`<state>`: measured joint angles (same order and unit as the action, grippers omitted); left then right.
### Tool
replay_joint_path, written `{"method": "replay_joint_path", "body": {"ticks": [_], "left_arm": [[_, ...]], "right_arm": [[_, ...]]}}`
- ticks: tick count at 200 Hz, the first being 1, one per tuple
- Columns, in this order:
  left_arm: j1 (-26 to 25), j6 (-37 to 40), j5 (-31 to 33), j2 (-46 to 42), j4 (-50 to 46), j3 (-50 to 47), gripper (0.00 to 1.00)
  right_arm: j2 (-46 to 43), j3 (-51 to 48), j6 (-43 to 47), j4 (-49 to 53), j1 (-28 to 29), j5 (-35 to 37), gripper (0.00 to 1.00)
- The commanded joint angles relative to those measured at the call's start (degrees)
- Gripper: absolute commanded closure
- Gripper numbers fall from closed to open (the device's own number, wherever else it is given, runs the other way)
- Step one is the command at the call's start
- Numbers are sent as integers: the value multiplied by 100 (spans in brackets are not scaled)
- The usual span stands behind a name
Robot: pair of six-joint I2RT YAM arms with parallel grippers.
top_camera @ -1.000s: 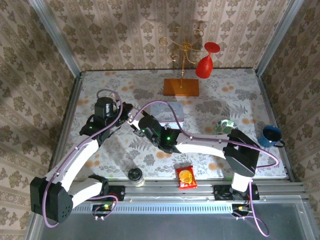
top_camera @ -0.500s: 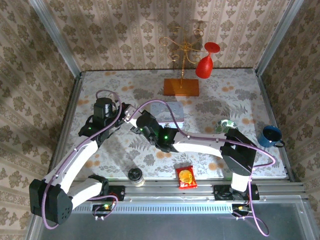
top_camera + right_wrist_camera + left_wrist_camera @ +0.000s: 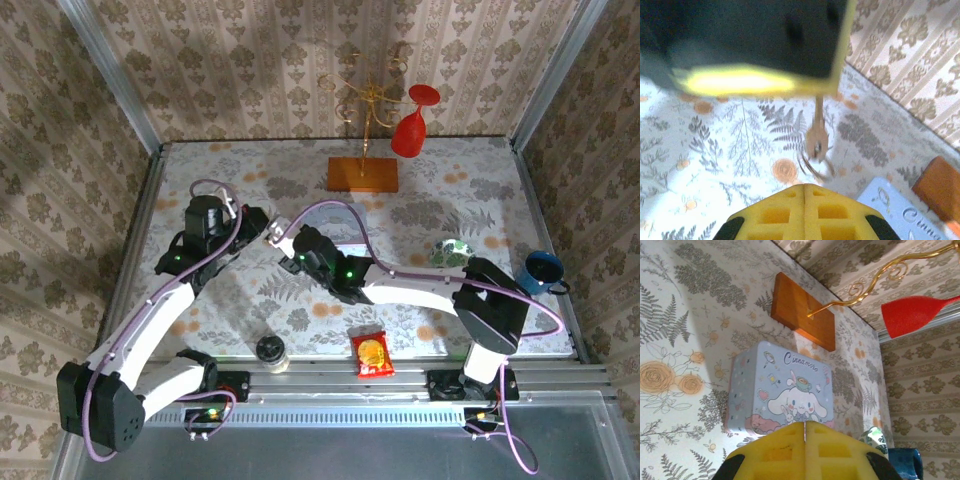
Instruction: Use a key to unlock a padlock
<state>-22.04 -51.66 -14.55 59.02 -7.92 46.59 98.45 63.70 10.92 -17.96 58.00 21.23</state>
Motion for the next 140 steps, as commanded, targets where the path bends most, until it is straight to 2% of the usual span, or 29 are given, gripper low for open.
{"method": "replay_joint_path", "body": {"ticks": [1,41,51,60,86,140], "left_arm": [[33,-115,-92,-119,201,35,100],[44,-142,-101,-115,208,15,100],[35,-143,-101,-119,180,26,100],[35,-157,-86,-119,139,39,100],[33,-224,16,-153,-43,77,100],[33,-231,93,-242,-251,122,100]], "right_arm": [[-290,-146,-205,-129,-51,-378,100],[-327,-283,-71,-371,-43,-349,100],[-297,-275,38,-459,-22,-254,79],[-268,-287,191,-602,21,-121,72],[-132,-405,711,-1360,148,227,68],[367,-367,1439,-2578,177,579,69]]}}
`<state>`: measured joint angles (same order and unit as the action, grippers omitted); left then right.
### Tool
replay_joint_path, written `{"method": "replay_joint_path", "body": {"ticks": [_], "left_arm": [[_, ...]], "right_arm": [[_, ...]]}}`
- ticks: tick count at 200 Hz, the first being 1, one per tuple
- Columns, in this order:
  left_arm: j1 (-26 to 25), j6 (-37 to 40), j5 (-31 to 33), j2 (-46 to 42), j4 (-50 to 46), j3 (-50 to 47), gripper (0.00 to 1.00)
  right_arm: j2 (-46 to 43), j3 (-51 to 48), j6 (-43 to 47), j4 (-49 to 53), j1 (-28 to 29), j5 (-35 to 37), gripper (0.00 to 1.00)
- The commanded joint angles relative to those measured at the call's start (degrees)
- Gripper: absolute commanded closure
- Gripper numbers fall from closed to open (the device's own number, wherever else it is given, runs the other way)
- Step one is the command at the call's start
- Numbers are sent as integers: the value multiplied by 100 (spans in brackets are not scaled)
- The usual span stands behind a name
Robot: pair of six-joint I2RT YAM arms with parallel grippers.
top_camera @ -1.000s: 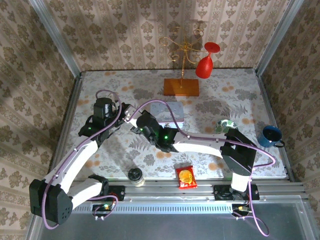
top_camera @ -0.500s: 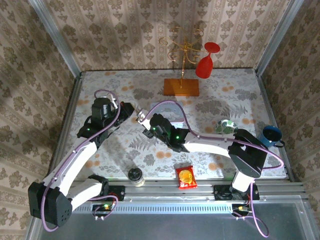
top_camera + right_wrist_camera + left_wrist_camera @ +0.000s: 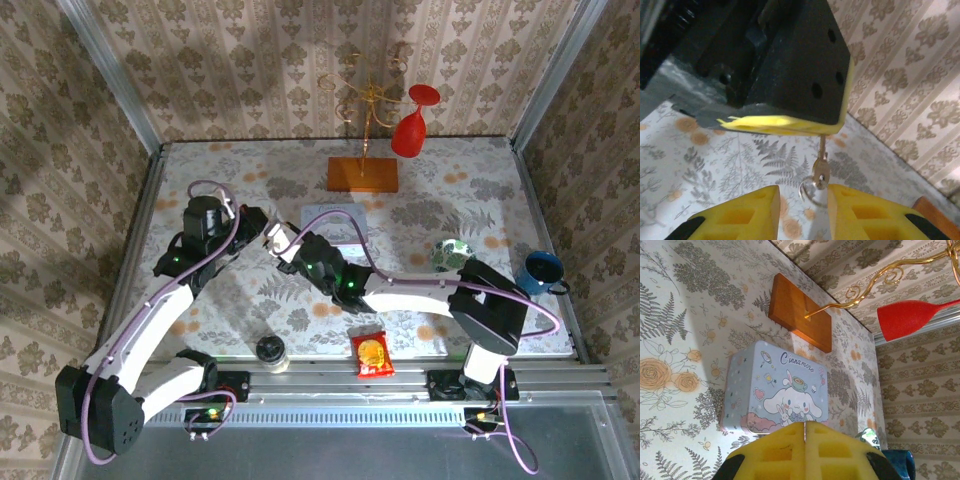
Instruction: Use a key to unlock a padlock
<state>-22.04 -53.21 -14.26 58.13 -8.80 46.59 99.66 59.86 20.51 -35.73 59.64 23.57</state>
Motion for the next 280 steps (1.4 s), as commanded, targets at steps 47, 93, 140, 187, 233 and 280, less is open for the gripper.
{"method": "replay_joint_path", "body": {"ticks": [47,93,140,187,233,280], "left_arm": [[50,-14,20,-153,-183,140,100],[50,-49,37,-153,-165,87,100],[49,-73,29,-116,-120,69,100],[60,-84,11,-74,-113,56,100],[69,-119,-20,-63,-88,36,100],[134,-197,-67,-177,101,-88,97]], "right_arm": [[538,258,682,-898,4,409,75],[459,134,682,-1064,4,462,74],[367,60,717,-1094,30,298,68],[423,121,843,-1136,90,346,78],[459,193,979,-1147,136,413,92],[350,176,798,-960,136,414,100]]}}
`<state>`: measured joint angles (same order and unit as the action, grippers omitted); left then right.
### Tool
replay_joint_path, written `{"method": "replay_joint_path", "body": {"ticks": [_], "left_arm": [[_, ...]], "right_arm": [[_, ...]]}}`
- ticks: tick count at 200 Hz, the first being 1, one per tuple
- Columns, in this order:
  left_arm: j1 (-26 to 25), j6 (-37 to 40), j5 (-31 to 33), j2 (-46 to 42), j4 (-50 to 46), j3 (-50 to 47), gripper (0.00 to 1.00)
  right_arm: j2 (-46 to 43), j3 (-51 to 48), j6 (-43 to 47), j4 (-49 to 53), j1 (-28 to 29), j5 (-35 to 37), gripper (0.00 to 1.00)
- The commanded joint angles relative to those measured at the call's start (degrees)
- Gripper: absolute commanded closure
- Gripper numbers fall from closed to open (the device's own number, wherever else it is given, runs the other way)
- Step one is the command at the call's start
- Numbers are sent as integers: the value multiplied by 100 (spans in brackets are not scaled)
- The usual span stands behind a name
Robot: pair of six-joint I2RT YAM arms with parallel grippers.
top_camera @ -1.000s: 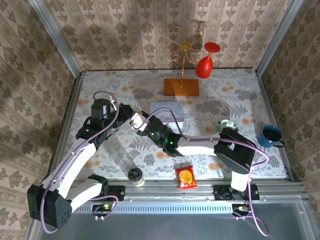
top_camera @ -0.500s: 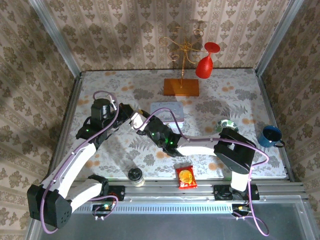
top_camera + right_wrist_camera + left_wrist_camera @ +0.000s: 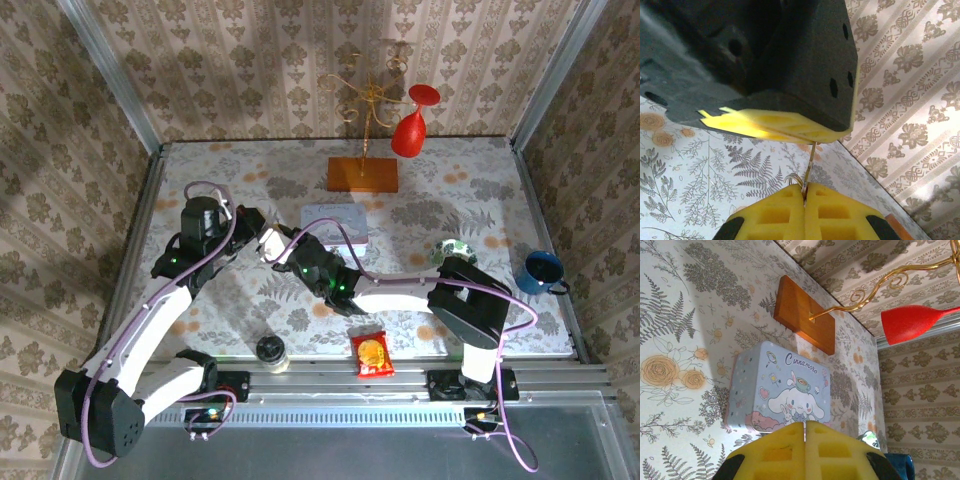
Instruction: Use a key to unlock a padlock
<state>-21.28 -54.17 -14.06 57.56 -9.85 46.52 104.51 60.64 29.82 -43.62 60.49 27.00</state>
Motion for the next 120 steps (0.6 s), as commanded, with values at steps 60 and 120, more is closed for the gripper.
{"method": "replay_joint_path", "body": {"ticks": [60,120], "left_arm": [[368,-122,-309,-384,616,-210,36],[982,501,-1366,-642,1828,-511,25]], "right_arm": [[-581,-49,-1142,794,-143,-209,100],[-1832,-354,-4317,2618,-1689,-3692,100]]}}
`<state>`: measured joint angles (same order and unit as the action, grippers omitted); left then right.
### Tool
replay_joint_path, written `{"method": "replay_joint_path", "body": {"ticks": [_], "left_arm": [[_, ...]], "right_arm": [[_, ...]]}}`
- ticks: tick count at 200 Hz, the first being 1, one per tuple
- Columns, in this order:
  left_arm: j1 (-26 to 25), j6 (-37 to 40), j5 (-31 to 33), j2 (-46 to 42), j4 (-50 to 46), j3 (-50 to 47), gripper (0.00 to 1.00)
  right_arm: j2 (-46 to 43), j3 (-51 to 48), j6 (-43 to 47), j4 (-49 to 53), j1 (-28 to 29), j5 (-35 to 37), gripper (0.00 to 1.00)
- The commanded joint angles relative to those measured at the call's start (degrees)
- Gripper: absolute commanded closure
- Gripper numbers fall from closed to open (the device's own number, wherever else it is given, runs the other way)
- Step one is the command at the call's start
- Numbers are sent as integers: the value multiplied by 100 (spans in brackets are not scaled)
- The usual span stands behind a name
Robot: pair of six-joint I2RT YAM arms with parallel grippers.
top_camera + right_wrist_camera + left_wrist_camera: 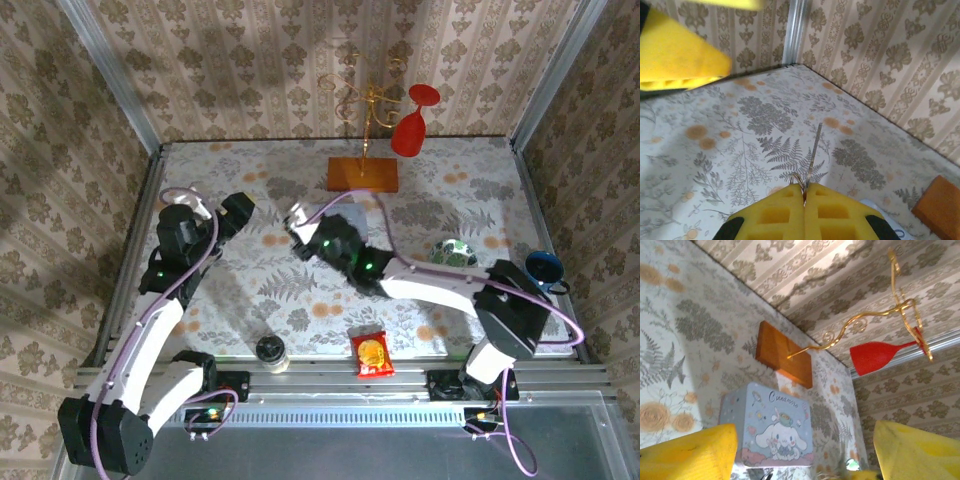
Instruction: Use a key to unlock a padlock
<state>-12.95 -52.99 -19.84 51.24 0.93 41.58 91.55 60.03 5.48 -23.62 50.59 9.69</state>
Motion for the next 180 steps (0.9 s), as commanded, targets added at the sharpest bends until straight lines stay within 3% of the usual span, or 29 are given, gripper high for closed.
{"method": "replay_joint_path", "body": {"ticks": [1,16,36,78,127,180], "left_arm": [[155,389,-822,-6,768,-14,25],[153,466,-1386,161,989,115,26],[47,480,-2156,474,1285,326,28],[-380,263,-2634,1064,2007,362,30],[-564,-290,-2951,1515,2998,177,39],[-812,-273,-3103,1760,3045,394,50]], "right_arm": [[-552,-314,-1944,602,-734,-2045,100],[-777,-584,-2638,324,-1174,-2950,100],[-977,-861,-3169,-89,-1454,-3629,100],[-827,-990,-4215,-1136,-1734,-4764,100],[-691,-967,-4858,-1758,-1824,-5238,100],[-623,-1002,-5004,-1975,-1816,-5303,100]]}}
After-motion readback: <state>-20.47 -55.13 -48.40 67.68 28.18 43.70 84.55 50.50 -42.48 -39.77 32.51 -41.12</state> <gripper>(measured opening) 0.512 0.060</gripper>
